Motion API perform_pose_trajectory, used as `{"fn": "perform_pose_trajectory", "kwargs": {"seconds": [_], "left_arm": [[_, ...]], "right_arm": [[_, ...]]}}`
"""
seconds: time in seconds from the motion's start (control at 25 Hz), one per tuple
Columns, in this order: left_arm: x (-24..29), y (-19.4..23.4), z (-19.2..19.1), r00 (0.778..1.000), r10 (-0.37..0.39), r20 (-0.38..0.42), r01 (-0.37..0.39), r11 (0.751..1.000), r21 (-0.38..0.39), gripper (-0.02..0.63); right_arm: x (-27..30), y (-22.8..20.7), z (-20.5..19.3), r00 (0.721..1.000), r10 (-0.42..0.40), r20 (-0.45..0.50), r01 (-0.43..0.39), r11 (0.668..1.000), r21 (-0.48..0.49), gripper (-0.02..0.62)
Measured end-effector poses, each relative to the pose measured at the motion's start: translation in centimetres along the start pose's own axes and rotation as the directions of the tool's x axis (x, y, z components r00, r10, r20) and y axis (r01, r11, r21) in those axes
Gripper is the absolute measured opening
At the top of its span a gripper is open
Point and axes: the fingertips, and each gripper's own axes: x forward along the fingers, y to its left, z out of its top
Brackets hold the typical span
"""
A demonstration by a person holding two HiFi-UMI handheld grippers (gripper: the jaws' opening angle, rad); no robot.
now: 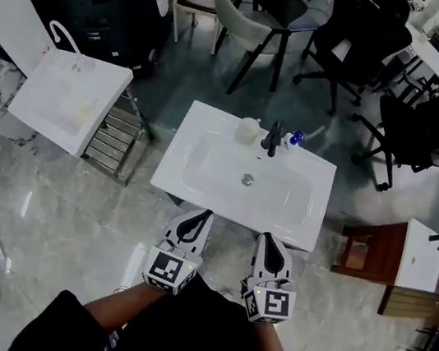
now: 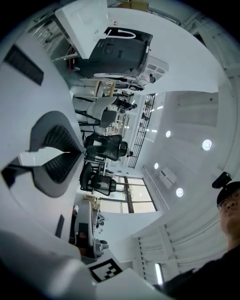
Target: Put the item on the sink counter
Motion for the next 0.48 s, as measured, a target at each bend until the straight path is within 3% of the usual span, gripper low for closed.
{"fn": "perform_pose_trajectory", "kwargs": {"seconds": [0.28,0.48], "left_arm": [[-0.7,-8.7,0.3,0.999,0.035,0.042,-0.037,0.998,0.05,0.017],[-1.9,-13.3,0.4,0.993,0.074,0.09,-0.078,0.996,0.047,0.017]], "right_arm": [[-6.8,-6.1,0.9,0.997,-0.063,0.039,0.066,0.995,-0.072,0.034],[-11.4,-8.9,-0.4,0.999,-0.015,0.045,0.019,0.996,-0.089,0.032]]}}
